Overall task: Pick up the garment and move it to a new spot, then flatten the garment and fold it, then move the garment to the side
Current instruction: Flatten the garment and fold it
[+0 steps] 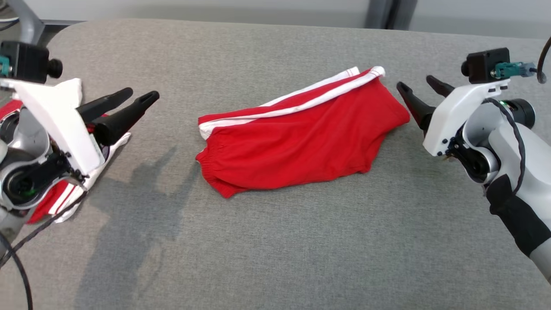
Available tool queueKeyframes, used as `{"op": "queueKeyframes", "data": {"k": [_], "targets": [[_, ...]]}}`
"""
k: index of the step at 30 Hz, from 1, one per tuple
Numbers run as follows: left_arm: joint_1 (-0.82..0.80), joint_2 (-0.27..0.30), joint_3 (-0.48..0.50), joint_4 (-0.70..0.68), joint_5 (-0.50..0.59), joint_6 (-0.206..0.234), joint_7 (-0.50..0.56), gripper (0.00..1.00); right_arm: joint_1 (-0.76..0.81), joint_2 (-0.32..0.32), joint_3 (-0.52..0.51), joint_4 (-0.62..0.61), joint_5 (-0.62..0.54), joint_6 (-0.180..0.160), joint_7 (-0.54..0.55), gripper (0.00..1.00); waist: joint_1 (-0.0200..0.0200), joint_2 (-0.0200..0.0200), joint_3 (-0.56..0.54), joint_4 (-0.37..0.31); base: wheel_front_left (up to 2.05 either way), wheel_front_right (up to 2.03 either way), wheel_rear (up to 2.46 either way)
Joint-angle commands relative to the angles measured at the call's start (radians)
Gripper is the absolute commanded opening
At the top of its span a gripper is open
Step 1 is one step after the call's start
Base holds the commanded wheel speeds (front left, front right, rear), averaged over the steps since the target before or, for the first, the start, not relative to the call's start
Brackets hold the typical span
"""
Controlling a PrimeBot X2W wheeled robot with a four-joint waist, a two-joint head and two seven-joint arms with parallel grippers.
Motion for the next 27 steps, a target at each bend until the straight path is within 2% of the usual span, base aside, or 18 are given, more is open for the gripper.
{"op": "queueKeyframes", "data": {"k": [1,5,7,15,22,27], "targets": [[0.034,0.017,0.01,-0.021,0.029,0.002,-0.056,1.0,0.016,-0.011,0.003,0.017,0.02,0.0,0.007,1.0,0.0,0.0,-0.003,0.021,0.0,0.0,0.0],[0.102,0.043,0.033,-0.079,0.064,0.016,-0.179,1.0,0.013,-0.012,0.007,0.064,0.055,0.0,0.026,1.0,0.0,0.0,0.009,0.048,0.0,0.0,0.0],[0.119,0.047,0.038,-0.095,0.073,0.02,-0.208,1.0,0.009,-0.01,0.008,0.075,0.062,0.0,0.034,1.0,0.0,0.0,0.013,0.057,0.0,0.0,0.0],[0.27,0.095,0.061,-0.22,0.138,0.06,-0.417,1.0,-0.032,0.014,-0.022,0.211,0.115,0.0,0.098,1.0,0.0,0.0,0.042,0.111,0.0,0.0,0.0],[0.409,0.102,0.09,-0.314,0.087,0.085,-0.539,1.0,-0.063,0.054,-0.065,0.323,0.168,0.0,0.15,1.0,0.0,0.0,0.065,0.151,0.0,0.0,0.0],[0.467,0.09,0.112,-0.344,0.088,0.098,-0.595,1.0,-0.06,0.079,-0.072,0.329,0.198,0.0,0.176,1.0,0.0,0.0,0.069,0.165,0.0,0.0,0.0]]}}
